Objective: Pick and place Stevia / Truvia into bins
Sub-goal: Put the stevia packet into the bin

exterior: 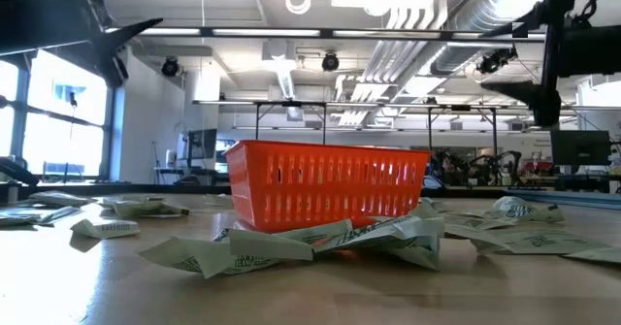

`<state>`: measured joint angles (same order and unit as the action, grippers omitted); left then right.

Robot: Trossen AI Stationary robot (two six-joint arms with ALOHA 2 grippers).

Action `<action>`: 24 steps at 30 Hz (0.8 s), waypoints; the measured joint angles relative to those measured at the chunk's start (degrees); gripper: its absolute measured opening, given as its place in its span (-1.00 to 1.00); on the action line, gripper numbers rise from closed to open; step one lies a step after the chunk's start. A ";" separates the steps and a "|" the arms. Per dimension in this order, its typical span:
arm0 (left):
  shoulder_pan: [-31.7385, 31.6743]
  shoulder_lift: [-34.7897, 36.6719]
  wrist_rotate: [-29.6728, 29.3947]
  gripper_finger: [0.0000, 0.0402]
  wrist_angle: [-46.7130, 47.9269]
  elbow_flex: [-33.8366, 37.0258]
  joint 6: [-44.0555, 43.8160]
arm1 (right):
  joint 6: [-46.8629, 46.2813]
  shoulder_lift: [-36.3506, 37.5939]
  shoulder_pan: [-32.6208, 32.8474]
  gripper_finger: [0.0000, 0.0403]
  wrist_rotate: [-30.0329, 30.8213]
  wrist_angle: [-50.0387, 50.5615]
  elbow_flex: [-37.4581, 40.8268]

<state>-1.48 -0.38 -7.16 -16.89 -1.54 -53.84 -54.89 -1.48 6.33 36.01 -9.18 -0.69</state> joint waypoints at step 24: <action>0.00 -0.02 -10.03 0.02 7.94 0.00 -0.40 | -7.09 -23.54 0.33 0.41 -8.83 6.58 -15.16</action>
<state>-1.48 -0.40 -17.19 -8.96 -1.54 -54.24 -61.98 -25.01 6.66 27.17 -2.59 -15.84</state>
